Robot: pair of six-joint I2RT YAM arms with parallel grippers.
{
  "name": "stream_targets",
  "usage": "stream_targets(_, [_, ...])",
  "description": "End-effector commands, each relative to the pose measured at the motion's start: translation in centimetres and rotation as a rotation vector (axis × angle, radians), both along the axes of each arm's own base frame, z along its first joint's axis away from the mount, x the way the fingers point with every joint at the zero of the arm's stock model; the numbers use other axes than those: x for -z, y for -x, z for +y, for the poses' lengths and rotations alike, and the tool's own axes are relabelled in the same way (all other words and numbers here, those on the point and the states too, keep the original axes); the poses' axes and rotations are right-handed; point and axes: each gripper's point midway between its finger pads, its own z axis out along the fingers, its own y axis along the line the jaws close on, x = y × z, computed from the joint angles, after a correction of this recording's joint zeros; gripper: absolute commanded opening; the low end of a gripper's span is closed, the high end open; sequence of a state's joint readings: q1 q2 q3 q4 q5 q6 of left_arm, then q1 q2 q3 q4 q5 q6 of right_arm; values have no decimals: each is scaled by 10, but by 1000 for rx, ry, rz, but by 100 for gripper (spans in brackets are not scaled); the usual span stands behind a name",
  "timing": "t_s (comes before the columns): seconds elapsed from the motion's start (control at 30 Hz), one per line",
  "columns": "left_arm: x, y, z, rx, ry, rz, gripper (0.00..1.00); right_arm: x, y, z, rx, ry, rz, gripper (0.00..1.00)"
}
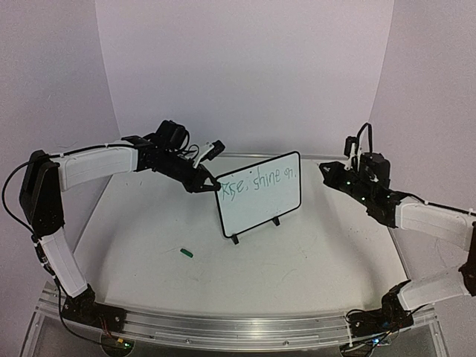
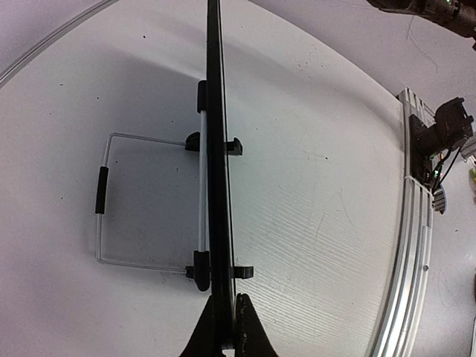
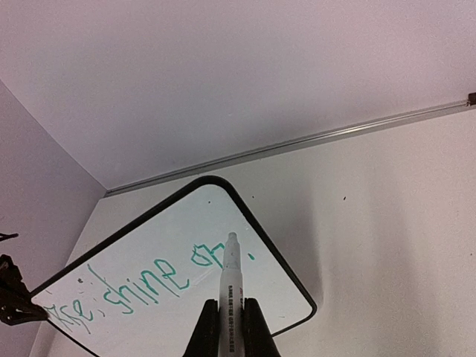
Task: Write a sentence on the whiteboard
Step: Write a sentence on the whiteboard, then pick up the pen cap from the center of the board.
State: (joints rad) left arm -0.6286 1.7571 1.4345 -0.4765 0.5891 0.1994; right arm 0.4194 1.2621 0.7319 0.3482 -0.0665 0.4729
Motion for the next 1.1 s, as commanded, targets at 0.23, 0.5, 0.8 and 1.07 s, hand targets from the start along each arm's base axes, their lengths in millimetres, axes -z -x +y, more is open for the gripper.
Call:
stream_targets(0.23, [29, 11, 3, -8, -79, 103, 19, -18, 22, -29, 80, 56, -45, 0])
stream_targets(0.5, [21, 12, 6, -13, -69, 72, 44, -18, 26, -30, 81, 55, -45, 0])
stream_targets(0.8, [17, 7, 14, -50, -85, 9, 73, -20, 32, -33, 80, 54, -50, 0])
stream_targets(1.07, [-5, -11, 35, -164, -80, -152, 88, -25, 38, -33, 67, 48, -63, 0])
